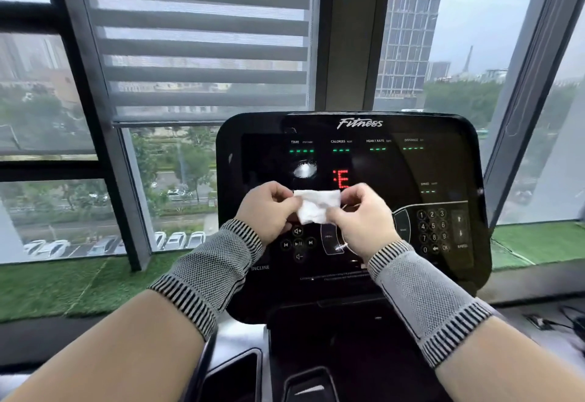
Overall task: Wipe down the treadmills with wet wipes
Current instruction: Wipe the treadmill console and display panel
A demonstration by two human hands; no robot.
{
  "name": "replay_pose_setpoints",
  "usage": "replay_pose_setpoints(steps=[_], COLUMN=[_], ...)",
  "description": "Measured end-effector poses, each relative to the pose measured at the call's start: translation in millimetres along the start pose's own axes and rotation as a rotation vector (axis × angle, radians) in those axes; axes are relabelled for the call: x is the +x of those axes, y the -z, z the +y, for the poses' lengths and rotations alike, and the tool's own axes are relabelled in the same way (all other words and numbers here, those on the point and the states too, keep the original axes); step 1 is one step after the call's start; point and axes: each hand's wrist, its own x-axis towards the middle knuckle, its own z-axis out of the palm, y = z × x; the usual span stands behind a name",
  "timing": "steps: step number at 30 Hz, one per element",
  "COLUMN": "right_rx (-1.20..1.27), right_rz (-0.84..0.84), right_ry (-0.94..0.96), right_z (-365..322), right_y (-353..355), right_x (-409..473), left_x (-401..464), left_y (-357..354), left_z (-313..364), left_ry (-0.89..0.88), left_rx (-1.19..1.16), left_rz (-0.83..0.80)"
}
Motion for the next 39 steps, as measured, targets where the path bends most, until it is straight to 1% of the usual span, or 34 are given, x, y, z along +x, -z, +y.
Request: replay_pose_setpoints(steps=[1,2,3,4,5,6,8,10,12,15,19,22,24,27,29,31,33,35,37,39], right_rx=[-0.125,-0.181,-0.193,-0.195,-0.193,-0.185,-0.127,-0.05,-0.015,0.104,0.267,0.301,0.332,0.379,0.461,0.548,0.608,0.544,0.486,0.449], right_rz=[0.098,0.151,0.14,0.082,0.01,-0.045,-0.087,-0.083,-0.077,-0.068,-0.111,-0.116,-0.148,-0.185,-0.148,-0.076,-0.02,-0.006,-0.101,-0.174], right_ry=[0.117,0.247,0.353,0.417,0.437,0.422,0.34,0.277,0.252,0.172,0.068,0.015,-0.031,-0.131,-0.192,-0.238,-0.24,-0.153,-0.041,0.021], right_z=[-1.8,-4.9,-8.0,-10.0,-10.9,-10.3,-9.1,-8.4,-7.7,-9.0,-8.6,-6.6,-6.4,-8.9,-11.5,-13.2,-14.2,-15.3,-18.1,-23.9], right_y=[2.2,3.3,3.0,1.8,-0.6,-2.9,-5.3,-5.2,-4.6,-3.1,-5.7,-8.0,-7.7,-3.3,-0.6,0.1,-1.8,-3.5,-6.2,-9.8], right_x=[-0.7,-2.1,-3.9,-5.3,-6.4,-6.3,-3.5,0.3,3.8,5.4,7.1,10.0,11.6,14.6,18.6,22.5,24.1,22.0,15.6,13.1], left_x=[1.6,2.4,3.3,4.0,4.2,3.9,3.4,2.9,2.5,2.6,4.7,6.2,6.3,8.2,10.4,11.2,10.7,10.9,13.2,18.2], left_y=[-1.7,-2.9,-4.6,-6.2,-8.1,-10.3,-13.9,-15.3,-14.5,-13.6,-13.9,-12.9,-11.5,-9.3,-7.0,-6.1,-7.9,-10.0,-10.4,-9.5], left_z=[1.7,3.3,4.9,6.3,7.6,8.8,10.9,12.3,12.0,10.8,10.0,12.7,15.0,16.6,17.3,20.0,24.0,27.9,29.7,27.8], left_ry=[0.028,0.058,0.088,0.114,0.131,0.139,0.143,0.154,0.156,0.137,0.122,0.11,0.119,0.144,0.155,0.157,0.15,0.137,0.102,0.031], left_rx=[-0.041,-0.082,-0.124,-0.165,-0.2,-0.225,-0.262,-0.32,-0.388,-0.425,-0.378,-0.349,-0.315,-0.289,-0.292,-0.288,-0.288,-0.33,-0.349,-0.264], left_rz=[0.012,0.017,0.012,-0.003,-0.024,-0.045,-0.078,-0.102,-0.108,-0.106,-0.125,-0.133,-0.134,-0.097,-0.051,-0.029,-0.041,-0.059,-0.052,0.01])
